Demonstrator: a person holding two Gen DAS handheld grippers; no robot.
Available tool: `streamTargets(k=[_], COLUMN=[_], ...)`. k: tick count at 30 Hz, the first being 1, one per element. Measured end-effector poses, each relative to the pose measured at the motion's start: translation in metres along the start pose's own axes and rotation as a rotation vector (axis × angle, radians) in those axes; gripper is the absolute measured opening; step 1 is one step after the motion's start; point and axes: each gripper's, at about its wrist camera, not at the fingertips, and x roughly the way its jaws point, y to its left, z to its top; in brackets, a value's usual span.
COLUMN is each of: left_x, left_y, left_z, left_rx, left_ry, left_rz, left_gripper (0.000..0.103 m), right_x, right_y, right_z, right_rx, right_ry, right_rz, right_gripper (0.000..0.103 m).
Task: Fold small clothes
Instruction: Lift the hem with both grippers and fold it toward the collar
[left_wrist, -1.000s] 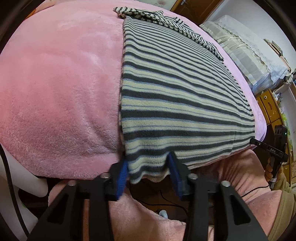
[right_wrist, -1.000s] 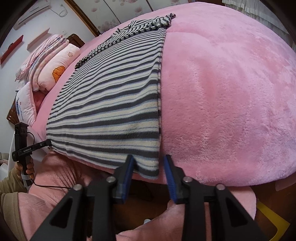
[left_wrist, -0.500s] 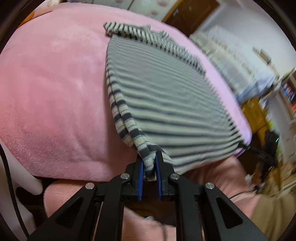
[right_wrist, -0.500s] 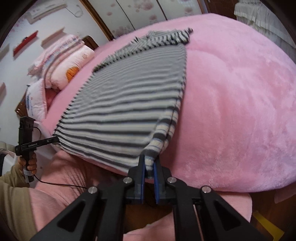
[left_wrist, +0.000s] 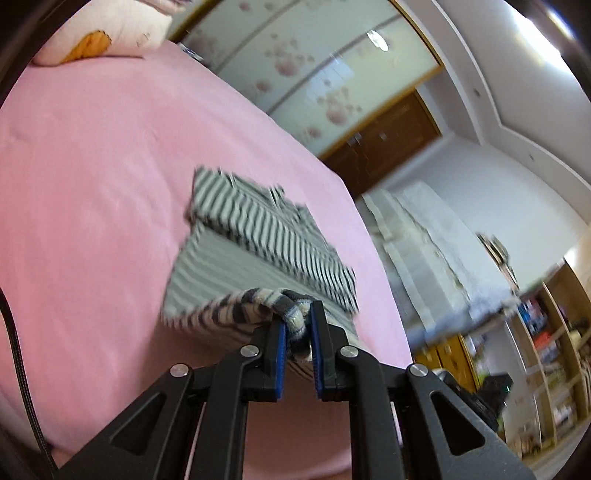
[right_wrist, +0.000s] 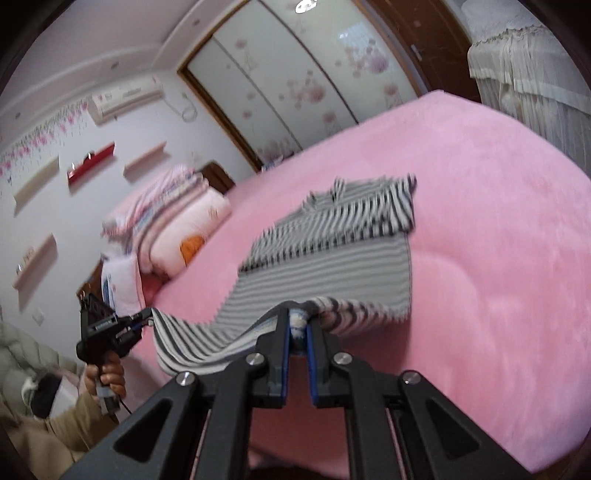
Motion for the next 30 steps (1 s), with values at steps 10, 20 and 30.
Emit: streamTargets(k=[10,20,30], left_x=[0.102,0.227,0.338], left_y=[0.008,0.011,0.037], left_z=[0.106,0.193,0.231], left_rx=[-0.096,-0.055,-0.050], left_ry=[-0.021,0.007,0.067], left_rz=[0.147,0.249,0.335], left_gripper=[0.010,0.010,0.010], right_x=[0.091,0.194,0.279], right_y=[-0.027,-0.089,-0.153], right_z=[0.107,0.171,0.194], right_rx=[0.045,0.171,0.263], right_ry=[-0.042,-0.037,-0.005], right_rz=[-0.057,-0.125,-0.224], right_gripper=[0.007,0.007,0.007])
